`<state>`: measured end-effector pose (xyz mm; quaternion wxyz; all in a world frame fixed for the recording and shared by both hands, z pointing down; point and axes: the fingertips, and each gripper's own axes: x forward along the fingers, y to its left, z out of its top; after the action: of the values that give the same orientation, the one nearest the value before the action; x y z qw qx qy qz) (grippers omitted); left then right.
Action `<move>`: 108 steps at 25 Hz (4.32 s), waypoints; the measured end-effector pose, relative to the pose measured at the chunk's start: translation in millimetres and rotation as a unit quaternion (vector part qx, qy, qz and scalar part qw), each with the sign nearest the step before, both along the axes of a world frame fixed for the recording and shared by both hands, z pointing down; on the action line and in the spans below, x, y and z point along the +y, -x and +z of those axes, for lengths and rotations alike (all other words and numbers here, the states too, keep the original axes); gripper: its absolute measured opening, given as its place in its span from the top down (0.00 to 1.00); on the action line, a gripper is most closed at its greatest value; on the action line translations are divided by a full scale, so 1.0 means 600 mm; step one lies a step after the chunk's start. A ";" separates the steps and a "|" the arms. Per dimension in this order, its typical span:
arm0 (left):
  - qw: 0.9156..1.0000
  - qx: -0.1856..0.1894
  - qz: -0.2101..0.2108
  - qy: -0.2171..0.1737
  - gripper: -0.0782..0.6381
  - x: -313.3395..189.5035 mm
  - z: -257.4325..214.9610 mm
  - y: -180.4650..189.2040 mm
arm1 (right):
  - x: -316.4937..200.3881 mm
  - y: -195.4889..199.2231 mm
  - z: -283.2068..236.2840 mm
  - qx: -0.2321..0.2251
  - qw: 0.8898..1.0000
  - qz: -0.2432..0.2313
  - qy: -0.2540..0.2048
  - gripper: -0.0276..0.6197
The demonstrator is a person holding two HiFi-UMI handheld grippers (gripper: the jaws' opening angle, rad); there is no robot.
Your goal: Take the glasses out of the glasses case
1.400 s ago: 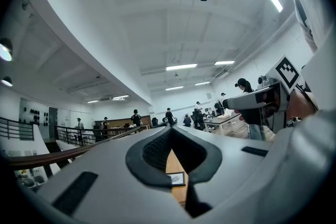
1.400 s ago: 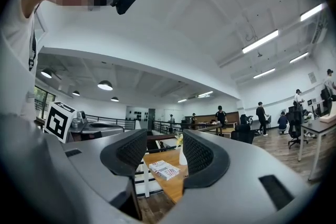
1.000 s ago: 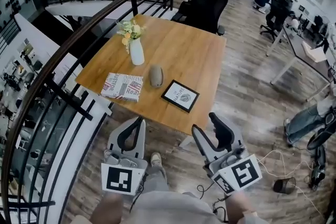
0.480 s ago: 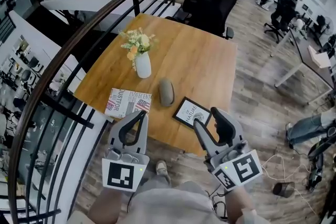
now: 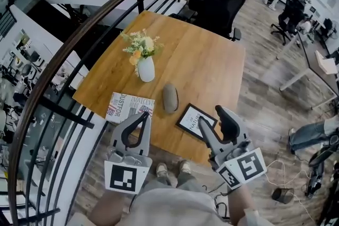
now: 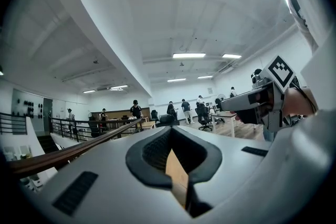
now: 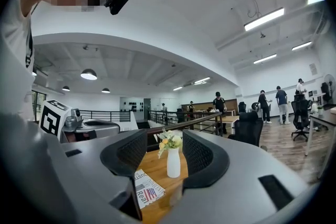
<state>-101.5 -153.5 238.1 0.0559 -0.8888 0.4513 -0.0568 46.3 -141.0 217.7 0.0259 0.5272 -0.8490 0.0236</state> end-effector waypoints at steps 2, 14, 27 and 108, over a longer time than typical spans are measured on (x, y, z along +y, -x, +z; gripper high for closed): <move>1.000 -0.001 -0.007 0.006 0.87 -0.017 0.005 -0.010 | -0.022 -0.010 0.006 0.000 1.000 -0.005 0.005 0.59; 0.998 -0.053 -0.008 0.043 0.63 -0.136 0.130 -0.108 | -0.141 -0.083 0.092 0.017 0.999 -0.023 0.032 0.60; 0.975 -0.180 -0.005 0.133 0.47 -0.225 0.478 -0.197 | -0.267 -0.117 0.311 0.026 0.992 -0.048 0.113 0.60; 0.979 0.012 0.111 0.172 0.74 -0.253 0.622 -0.067 | -0.292 0.103 0.755 0.520 0.690 -0.484 0.140 0.90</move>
<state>-61.6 -305.4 611.4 -0.0974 -0.9302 0.3344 -0.1161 -15.5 -316.4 670.9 0.5445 -0.0387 -0.8240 -0.1519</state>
